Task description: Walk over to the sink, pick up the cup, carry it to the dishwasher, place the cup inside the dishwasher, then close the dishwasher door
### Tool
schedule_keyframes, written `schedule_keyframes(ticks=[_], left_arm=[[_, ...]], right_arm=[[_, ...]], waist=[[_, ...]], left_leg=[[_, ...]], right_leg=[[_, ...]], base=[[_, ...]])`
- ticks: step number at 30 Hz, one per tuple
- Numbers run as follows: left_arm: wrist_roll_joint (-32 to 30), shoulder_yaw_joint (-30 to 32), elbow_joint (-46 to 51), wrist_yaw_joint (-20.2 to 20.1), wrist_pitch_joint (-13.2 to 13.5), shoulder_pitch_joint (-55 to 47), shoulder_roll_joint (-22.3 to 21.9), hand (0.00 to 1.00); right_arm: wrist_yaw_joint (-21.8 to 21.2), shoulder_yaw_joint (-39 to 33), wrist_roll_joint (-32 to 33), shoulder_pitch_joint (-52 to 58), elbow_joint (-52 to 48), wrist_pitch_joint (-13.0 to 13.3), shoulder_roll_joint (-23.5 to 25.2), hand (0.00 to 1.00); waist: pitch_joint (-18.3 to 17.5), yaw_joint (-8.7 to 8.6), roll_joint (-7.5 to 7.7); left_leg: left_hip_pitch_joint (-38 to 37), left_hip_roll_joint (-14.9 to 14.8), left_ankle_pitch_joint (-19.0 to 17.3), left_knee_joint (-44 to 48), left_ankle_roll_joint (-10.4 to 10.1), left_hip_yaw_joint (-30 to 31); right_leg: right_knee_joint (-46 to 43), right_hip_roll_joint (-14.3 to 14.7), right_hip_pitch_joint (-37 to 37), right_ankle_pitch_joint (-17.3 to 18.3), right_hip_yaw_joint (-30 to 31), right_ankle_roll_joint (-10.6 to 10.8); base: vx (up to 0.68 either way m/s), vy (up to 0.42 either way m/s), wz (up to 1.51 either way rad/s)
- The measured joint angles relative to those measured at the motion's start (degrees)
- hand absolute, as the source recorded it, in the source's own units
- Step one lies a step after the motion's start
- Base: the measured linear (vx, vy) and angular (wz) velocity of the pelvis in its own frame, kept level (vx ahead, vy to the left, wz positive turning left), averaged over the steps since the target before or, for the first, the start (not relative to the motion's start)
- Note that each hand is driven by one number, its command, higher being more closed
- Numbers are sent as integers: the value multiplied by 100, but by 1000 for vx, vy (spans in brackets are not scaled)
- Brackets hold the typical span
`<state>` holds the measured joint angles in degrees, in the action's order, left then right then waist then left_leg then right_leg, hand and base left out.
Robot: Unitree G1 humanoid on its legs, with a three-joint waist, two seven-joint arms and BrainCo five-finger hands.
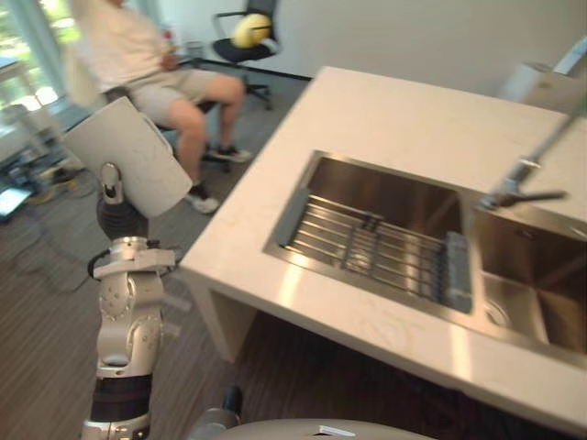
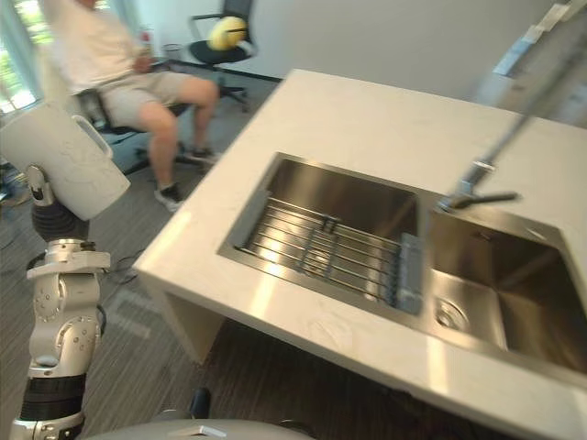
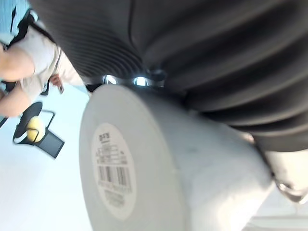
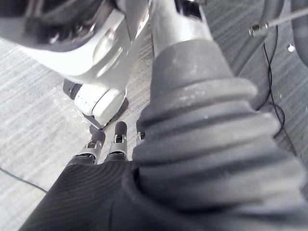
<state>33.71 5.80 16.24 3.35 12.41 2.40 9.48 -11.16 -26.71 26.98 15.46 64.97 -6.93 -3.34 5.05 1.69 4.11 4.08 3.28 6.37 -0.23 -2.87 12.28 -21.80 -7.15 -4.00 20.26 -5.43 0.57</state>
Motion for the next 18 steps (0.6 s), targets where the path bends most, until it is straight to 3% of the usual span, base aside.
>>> schedule_keyframes(ticks=[2, 5, 6, 8, 10, 11, 12, 14, 15, 16, 17, 18], left_arm=[[102, -56, -55, -304, 65, -151, -33, 100], [217, -195, -109, -571, 141, -144, -56, 100], [239, -211, -199, -651, 140, -154, -57, 100], [262, -268, -563, -894, 138, -151, -67, 100], [290, -407, -755, -1189, 136, -135, -113, 100], [296, -491, -896, -1286, 143, -84, -172, 100], [297, -502, -1071, -1342, 141, 6, -181, 100], [359, -491, -1107, -1367, 158, 260, -41, 100], [445, -493, -1089, -1379, 178, 346, 2, 100], [488, -502, -1090, -1394, 184, 432, 33, 100], [515, -653, -1114, -1482, 181, 568, 58, 100], [524, -715, -1127, -1553, 181, 660, 75, 100]], right_arm=[[4, 451, 202, 73, -180, 162, 7, 0], [-19, 772, 203, -10, -457, 158, -97, 0], [-19, 865, 233, -98, -569, 108, -137, 0], [-28, 878, 330, -323, -600, -117, -179, 0], [-4, 843, 515, -337, -602, -261, -241, 0], [28, 808, 605, -355, -588, -358, -282, 0], [64, 750, 666, -400, -559, -449, -280, 0], [158, 674, 664, -429, -564, -535, -181, 0], [193, 572, 649, -443, -571, -587, -191, 0], [190, 468, 639, -408, -605, -623, -220, 0], [188, 258, 622, -314, -757, -678, -312, 0], [186, 86, 603, -261, -771, -691, -300, 0]], waist=[[26, 58, -78], [35, 149, -48], [99, 166, -61], [227, 101, -82], [181, -48, -226], [184, -88, -396], [227, -99, -438], [221, -103, -320], [220, -89, -320], [203, -85, -335], [128, -135, -526], [121, -258, -515]], left_leg=[[163, 105, 139, 79, -7, 506], [386, 52, 273, 83, 182, 285], [414, -31, 271, 82, 298, -114], [417, -285, -76, 224, 803, -1299], [602, -535, -269, 505, 958, -2029], [720, -761, -551, 617, 995, -2500], [738, -945, -992, 666, 1080, -3044], [990, -1207, -957, 1556, 1250, -3544], [949, -1454, -980, 2043, 1322, -3760], [794, -1646, -972, 2320, 1636, -4056], [449, -1608, 0, 1896, 1663, -4220], [455, -1397, 283, 1574, 1714, -4215]], right_leg=[[-401, 231, 7, -19, 507, 22], [-210, 309, -199, 170, 508, 36], [-111, 329, -349, 202, 460, 30], [114, 318, -782, 173, 82, 7], [370, 415, -1050, 120, -547, -19], [340, 528, -1068, -2, -781, -114], [70, 487, -892, -141, -819, -341], [-119, 276, -800, -53, -1164, -502], [-212, 177, -774, -33, -1365, -472], [-387, 99, -751, -4, -1519, -421], [-832, 24, -573, 118, -1636, -357], [-1144, -75, -324, 148, -1543, -395]], base=[[40, -76, 156], [-23, -85, 130], [-45, -82, 104], [-80, -89, 151], [-94, -115, 195], [-118, -25, 201], [-129, 32, 170], [-79, 63, 112], [-43, 19, 60], [-17, -15, 49], [-7, -11, 73], [-109, -13, 140]])
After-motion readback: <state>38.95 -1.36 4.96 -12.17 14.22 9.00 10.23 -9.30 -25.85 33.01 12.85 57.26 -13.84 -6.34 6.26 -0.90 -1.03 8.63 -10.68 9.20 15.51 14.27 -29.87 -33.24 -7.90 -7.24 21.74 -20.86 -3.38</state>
